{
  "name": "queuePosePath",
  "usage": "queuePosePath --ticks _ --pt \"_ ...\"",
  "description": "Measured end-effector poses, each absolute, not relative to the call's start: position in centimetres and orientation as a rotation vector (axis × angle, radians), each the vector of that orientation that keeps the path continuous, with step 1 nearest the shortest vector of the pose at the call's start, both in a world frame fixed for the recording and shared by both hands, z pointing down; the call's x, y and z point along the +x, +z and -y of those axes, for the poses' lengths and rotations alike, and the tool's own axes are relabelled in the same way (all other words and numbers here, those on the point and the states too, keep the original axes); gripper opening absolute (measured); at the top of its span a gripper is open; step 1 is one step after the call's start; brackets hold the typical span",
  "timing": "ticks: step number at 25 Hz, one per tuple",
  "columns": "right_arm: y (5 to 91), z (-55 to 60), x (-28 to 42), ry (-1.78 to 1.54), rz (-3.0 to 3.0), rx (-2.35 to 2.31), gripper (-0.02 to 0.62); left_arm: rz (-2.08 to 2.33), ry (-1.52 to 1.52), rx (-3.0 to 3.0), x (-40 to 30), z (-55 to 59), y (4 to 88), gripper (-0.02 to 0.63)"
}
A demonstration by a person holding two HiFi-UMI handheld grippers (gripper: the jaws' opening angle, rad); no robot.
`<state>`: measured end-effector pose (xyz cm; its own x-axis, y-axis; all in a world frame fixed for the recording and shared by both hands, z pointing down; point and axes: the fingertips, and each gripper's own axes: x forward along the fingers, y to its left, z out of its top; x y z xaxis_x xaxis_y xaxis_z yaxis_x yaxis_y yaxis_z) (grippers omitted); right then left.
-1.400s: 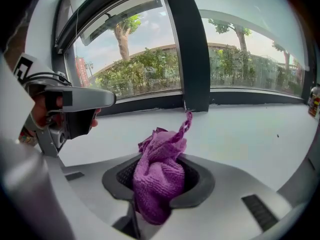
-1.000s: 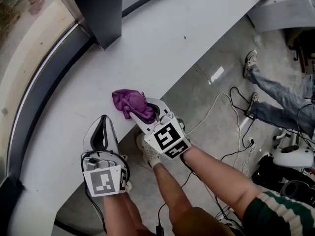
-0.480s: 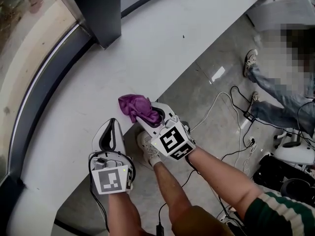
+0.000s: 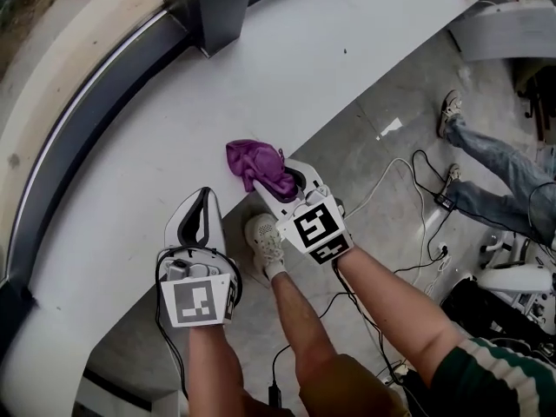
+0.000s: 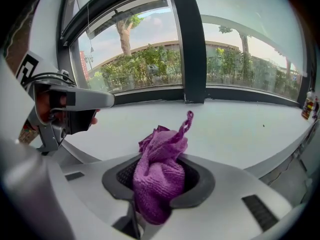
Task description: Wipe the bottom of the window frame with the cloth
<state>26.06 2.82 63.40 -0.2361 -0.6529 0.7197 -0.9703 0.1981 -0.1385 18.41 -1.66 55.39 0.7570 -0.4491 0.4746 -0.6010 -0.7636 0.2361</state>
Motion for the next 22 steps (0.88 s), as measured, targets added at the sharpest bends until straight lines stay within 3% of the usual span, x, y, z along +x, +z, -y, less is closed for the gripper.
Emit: queuePosePath --ticks 10,22 --pt "63.4 -3.3 24.6 0.811 1.949 1.504 0.149 0.841 0.611 2.616 15.4 1.5 54.7 0.005" --pt "63.0 -3.6 17.5 0.808 2.029 1.41 0.149 0.953 0.609 2.575 8.6 2.5 54.1 0.005"
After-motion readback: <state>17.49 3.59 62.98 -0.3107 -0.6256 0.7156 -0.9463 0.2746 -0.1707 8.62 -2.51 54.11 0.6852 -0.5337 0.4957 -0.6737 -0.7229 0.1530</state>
